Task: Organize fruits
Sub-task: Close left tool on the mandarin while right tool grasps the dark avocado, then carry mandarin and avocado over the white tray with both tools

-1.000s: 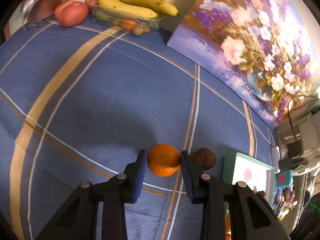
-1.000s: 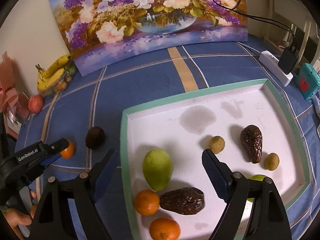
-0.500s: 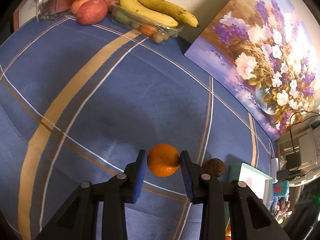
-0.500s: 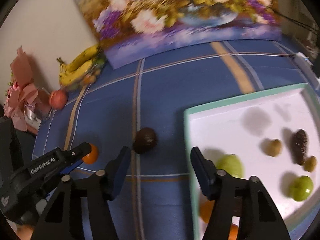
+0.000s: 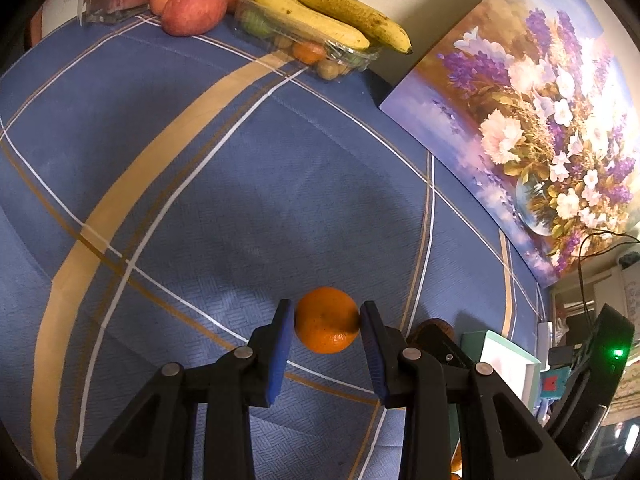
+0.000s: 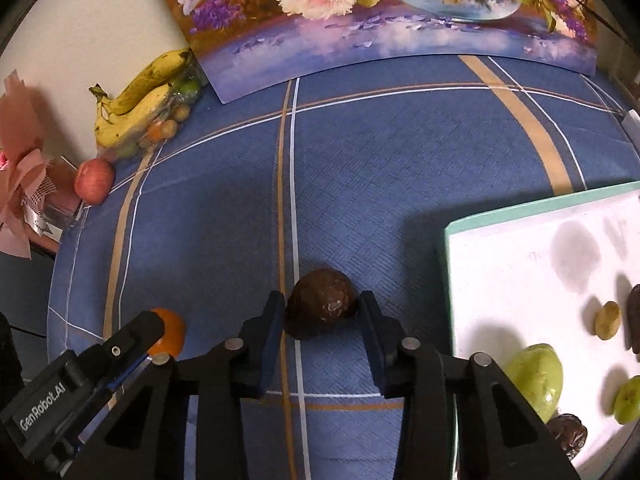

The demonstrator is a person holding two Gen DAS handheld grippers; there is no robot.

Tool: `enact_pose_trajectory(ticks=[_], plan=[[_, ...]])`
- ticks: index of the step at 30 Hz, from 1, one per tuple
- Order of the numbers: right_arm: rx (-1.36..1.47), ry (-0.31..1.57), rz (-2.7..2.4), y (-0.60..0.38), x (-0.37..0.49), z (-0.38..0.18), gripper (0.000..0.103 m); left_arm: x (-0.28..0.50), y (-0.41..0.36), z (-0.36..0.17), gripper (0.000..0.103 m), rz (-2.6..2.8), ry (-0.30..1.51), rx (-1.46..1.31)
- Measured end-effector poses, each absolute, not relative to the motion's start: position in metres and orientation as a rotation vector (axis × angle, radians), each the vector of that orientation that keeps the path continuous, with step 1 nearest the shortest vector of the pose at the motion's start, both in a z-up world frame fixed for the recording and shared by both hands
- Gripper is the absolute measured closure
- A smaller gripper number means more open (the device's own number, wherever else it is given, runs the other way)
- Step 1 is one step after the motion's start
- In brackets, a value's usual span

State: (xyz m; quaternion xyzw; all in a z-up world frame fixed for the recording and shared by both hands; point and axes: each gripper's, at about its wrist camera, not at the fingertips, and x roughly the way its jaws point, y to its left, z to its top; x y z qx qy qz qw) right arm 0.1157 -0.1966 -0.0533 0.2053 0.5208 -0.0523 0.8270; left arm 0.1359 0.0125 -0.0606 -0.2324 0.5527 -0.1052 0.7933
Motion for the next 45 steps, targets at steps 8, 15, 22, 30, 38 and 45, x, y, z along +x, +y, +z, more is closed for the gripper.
enact_pose_trajectory(ticks=[8,15,22,30,38,45], plan=[[0.399,1.066,-0.132,-0.2,0.094,-0.034,0.064,0.131,0.008,-0.049,0.067,-0.248,1.187,-0.482],[0.415,1.024,-0.144,-0.208,0.057,-0.013,0.064,0.118,0.007,-0.027,0.067,-0.28,1.151,-0.476],[0.37,0.999,-0.175,-0.209,0.021,0.008,0.064,0.104,0.003,-0.011,0.067,-0.317,1.126,-0.446],[0.366,0.952,-0.171,-0.214,-0.007,0.03,0.064,0.089,-0.007,0.011,0.067,-0.342,1.073,-0.381],[0.435,0.926,-0.16,-0.234,-0.017,0.034,0.064,0.074,-0.027,0.03,0.067,-0.38,1.044,-0.319],[0.406,0.92,-0.307,-0.279,-0.03,0.034,0.064,0.06,-0.068,0.035,0.067,-0.448,1.059,-0.227]])
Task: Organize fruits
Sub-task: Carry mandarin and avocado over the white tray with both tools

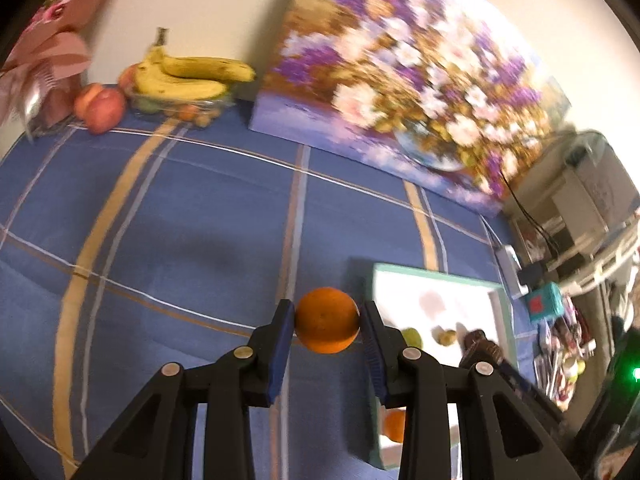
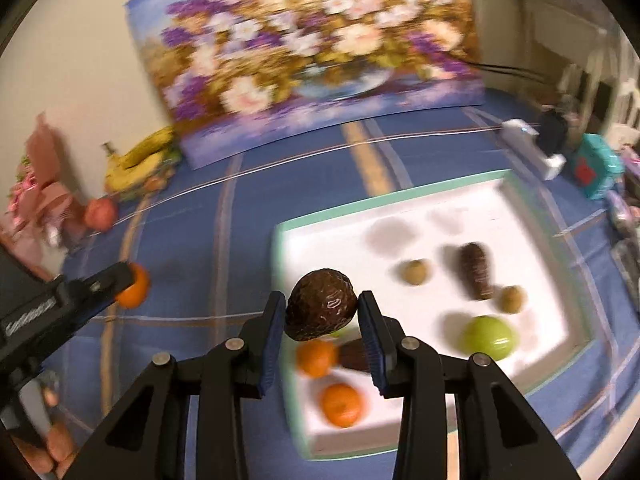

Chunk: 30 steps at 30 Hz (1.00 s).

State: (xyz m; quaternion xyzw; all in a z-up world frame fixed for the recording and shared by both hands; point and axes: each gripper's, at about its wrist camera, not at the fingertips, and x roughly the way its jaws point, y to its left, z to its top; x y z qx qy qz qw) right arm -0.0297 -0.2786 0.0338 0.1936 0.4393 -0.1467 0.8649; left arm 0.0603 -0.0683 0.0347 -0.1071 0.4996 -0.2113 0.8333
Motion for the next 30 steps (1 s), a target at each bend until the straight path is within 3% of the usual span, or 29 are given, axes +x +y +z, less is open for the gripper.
enact_pose_trajectory(ticks=[10,30], plan=[[0.521,0.884,-0.434,-0.346,-0.058,0.03,0.064,0.04,-0.13,0.032,0.067,-0.561,1.075,-0.112],[0.544,0.862,-0.399,-0.352,-0.057,0.028,0.064,0.045,-0.162,-0.004,0.067,-0.594,1.116,-0.074]])
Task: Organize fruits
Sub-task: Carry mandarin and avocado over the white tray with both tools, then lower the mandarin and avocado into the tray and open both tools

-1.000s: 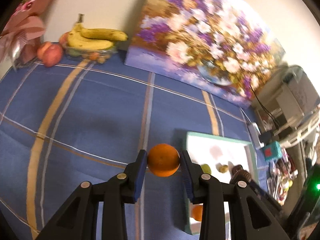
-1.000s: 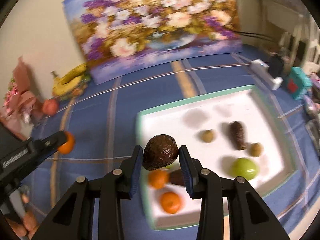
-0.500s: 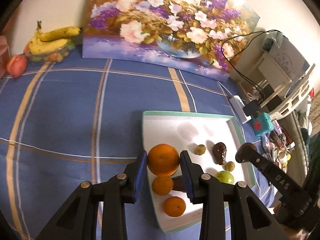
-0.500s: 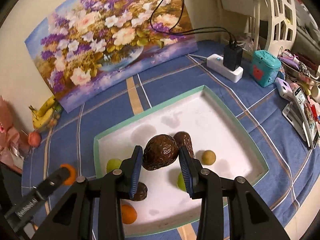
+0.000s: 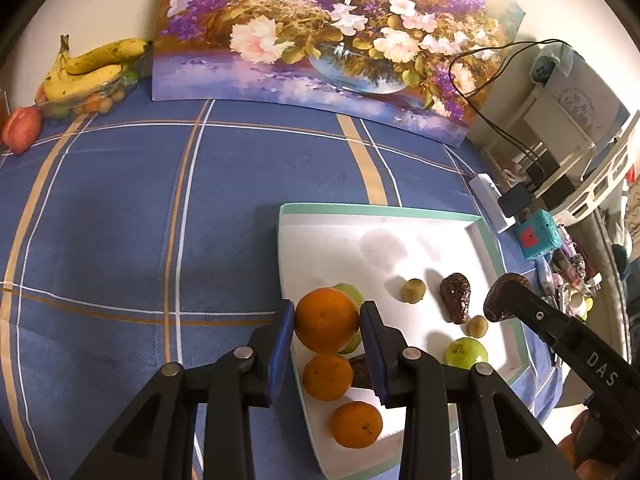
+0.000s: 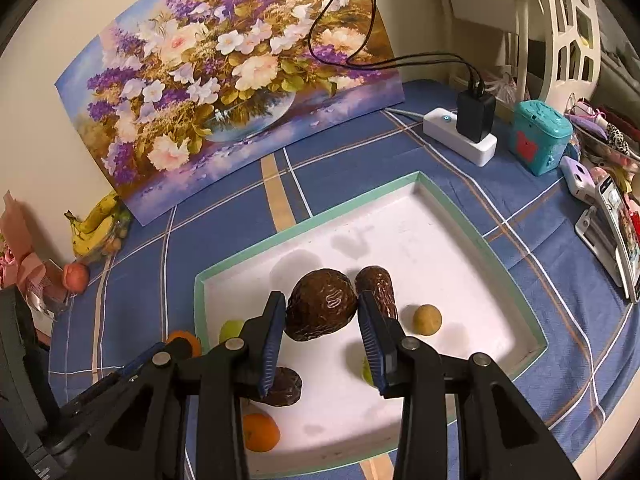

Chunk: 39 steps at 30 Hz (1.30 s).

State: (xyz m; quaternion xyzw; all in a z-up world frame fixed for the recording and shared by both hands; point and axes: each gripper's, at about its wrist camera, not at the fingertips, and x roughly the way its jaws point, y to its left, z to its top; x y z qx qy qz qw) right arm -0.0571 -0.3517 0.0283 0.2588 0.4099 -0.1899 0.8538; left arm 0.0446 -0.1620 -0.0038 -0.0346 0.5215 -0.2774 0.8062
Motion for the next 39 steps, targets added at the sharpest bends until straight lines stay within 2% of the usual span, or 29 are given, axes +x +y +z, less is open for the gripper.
enact_pose_trajectory(ticks=[39], plan=[[0.52,1.119,-0.376,-0.337,-0.029,-0.035,0.064,0.049,-0.174,-0.026,0.065,-0.581,1.182,-0.021]])
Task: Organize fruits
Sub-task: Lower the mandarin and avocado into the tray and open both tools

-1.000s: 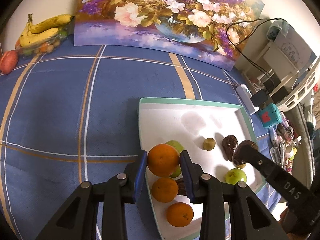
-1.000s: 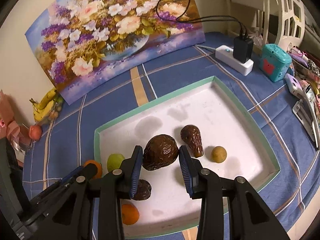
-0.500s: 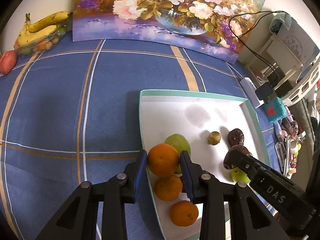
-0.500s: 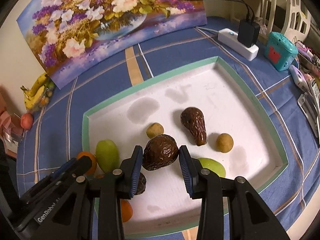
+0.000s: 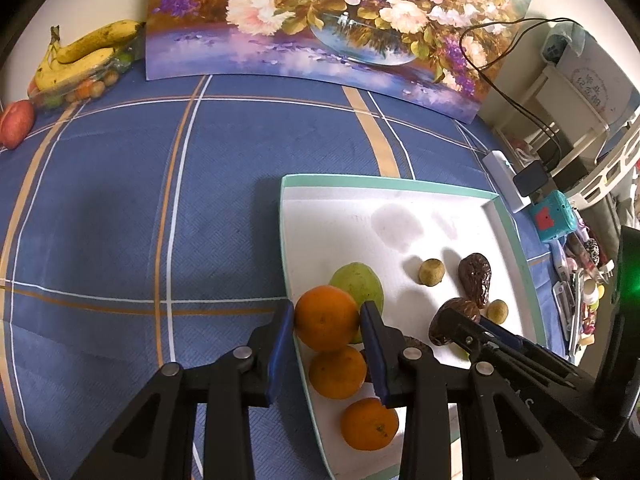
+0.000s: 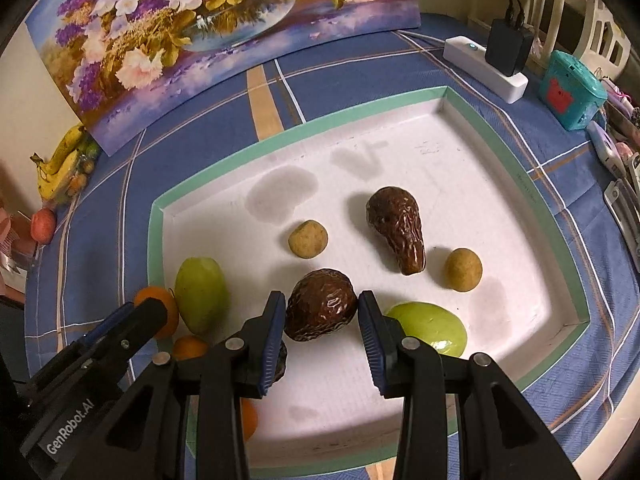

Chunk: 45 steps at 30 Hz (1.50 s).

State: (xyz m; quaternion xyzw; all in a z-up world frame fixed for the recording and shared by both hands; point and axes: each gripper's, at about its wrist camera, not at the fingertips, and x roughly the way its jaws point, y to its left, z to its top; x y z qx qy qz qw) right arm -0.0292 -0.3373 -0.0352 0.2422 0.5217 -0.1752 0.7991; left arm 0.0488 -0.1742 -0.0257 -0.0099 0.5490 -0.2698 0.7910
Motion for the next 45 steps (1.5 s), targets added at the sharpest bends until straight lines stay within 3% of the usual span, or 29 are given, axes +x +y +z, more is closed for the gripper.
enact_pose_trajectory(ticks=[27,31,32,34,38,43,45], plan=[[0.501,1.072,-0.379,-0.337,-0.035,-0.017,0.064,0.056,-0.152,-0.013,0.053,-0.519,1.19,-0.073],[0.486,1.079,-0.373,-0.334,-0.033,-0.017,0.063,0.062,-0.138,-0.015,0.039,-0.442,1.197,-0.08],[0.481,1.079,-0.372,-0.333,-0.033,-0.018,0.061,0.064,-0.134,-0.016,0.033,-0.42,1.201,-0.077],[0.468,1.078,-0.374,-0.331,-0.032,-0.018,0.043,0.066,-0.127,-0.02,0.023,-0.375,1.205,-0.074],[0.433,1.082,-0.383,-0.328,-0.029,-0.018,0.031,0.071,-0.116,-0.031,0.002,-0.273,1.219,-0.037],[0.419,1.085,-0.388,-0.327,-0.028,-0.02,0.028,0.074,-0.105,-0.036,0.0,-0.22,1.213,-0.007],[0.41,1.084,-0.392,-0.326,-0.028,-0.02,0.019,0.075,-0.103,-0.037,0.0,-0.201,1.207,0.016]])
